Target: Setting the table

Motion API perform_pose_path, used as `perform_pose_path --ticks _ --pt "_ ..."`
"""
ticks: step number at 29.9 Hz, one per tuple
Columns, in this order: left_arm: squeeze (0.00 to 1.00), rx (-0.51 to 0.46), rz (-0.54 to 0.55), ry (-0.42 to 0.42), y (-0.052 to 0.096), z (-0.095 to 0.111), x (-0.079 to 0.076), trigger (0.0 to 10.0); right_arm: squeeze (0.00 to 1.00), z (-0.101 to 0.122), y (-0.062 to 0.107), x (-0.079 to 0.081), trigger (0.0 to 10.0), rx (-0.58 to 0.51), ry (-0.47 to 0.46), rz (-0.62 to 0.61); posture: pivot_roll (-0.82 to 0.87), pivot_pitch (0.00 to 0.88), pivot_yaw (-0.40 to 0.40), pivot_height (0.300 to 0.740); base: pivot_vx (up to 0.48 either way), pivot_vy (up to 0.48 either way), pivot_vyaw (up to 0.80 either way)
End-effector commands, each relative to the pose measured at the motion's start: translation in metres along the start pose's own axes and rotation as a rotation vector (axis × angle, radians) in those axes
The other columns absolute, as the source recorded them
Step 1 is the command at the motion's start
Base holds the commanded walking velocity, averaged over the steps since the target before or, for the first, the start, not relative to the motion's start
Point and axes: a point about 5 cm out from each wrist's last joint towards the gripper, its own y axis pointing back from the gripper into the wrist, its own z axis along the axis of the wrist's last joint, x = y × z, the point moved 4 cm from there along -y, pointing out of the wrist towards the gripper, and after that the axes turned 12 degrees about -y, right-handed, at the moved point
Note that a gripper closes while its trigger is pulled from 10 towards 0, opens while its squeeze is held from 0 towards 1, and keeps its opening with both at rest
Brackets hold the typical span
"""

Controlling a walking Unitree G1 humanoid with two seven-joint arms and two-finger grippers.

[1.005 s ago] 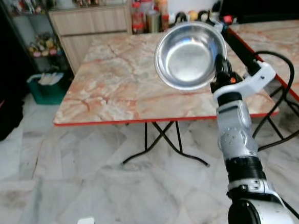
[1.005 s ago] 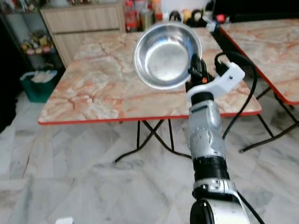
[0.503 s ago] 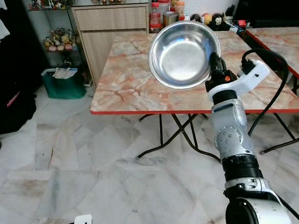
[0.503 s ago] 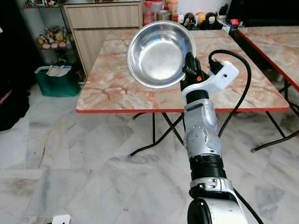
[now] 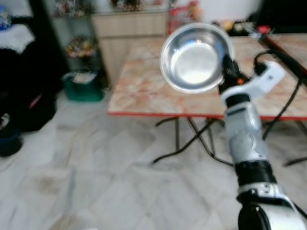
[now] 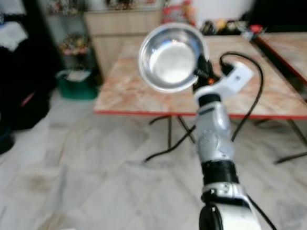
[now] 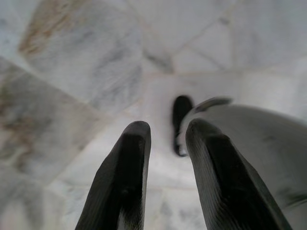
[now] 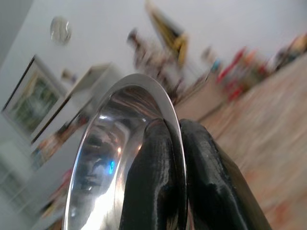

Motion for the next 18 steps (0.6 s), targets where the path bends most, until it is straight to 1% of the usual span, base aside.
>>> perform_pose_path --ticks 1,7,12,15,16,18 --pt "0.0 -0.028 -0.018 -0.008 -0.002 0.011 -0.007 10.0 0.0 0.015 -0.002 -0.004 10.0 -0.037 0.015 -0.008 0.08 0.0 -0.027 0.732 0.292 0.0 0.0" --pt "0.0 -0.032 -0.02 -0.01 -0.003 0.013 -0.009 10.0 0.0 0.018 -0.002 -0.008 10.0 -0.059 -0.014 -0.024 0.08 0.0 -0.026 0.732 0.299 0.0 0.0" --pt "0.0 -0.043 -0.021 -0.011 -0.003 0.018 -0.008 10.0 0.0 0.018 -0.001 -0.012 10.0 -0.055 0.0 -0.04 0.08 0.0 -0.026 0.732 0.298 0.0 0.0" --pt "0.0 -0.047 -0.022 -0.01 -0.004 0.019 -0.008 10.0 0.0 0.017 0.003 -0.023 10.0 -0.048 0.01 -0.086 0.08 0.0 -0.027 0.732 0.298 0.0 0.0" --pt "0.0 -0.047 -0.023 -0.011 -0.003 0.019 -0.009 10.0 0.0 0.015 0.007 -0.032 10.0 -0.041 0.011 -0.12 0.08 0.0 -0.027 0.732 0.296 0.0 0.0" --pt "0.0 -0.048 -0.025 -0.012 -0.003 0.018 -0.01 10.0 0.0 0.013 0.01 -0.041 10.0 -0.035 0.008 -0.153 0.08 0.0 -0.026 0.732 0.296 0.0 0.0"
